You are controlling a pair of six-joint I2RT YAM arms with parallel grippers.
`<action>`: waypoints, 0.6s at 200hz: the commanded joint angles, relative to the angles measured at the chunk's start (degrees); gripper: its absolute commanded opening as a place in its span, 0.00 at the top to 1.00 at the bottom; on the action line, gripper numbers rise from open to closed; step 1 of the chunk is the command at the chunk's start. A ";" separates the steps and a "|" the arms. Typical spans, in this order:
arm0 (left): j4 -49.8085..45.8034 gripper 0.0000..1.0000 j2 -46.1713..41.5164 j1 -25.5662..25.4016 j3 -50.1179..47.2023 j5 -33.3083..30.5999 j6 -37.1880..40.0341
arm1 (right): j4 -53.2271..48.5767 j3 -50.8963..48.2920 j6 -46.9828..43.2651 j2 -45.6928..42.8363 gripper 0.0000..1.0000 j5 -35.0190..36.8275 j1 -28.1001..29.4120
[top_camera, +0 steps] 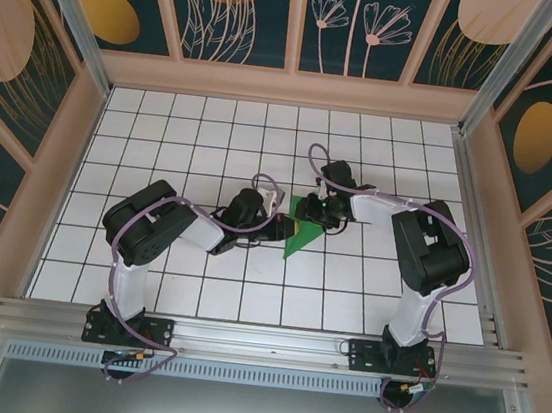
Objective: Fold a paper plane with a square sheet of paper (pick it up from the middle)
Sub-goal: Fourth fold the wing at the center of the table.
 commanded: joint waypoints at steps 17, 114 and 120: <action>-3.61 0.92 0.83 -0.43 1.77 -1.54 1.35 | -3.31 -4.14 -0.62 9.80 0.53 8.87 0.03; -4.92 0.92 1.59 -0.41 2.18 -2.31 1.75 | -3.40 -4.18 -0.62 10.09 0.54 9.15 0.03; -5.06 0.92 1.55 -0.42 2.17 -2.42 1.84 | -3.40 -4.18 -0.62 10.05 0.54 9.06 0.03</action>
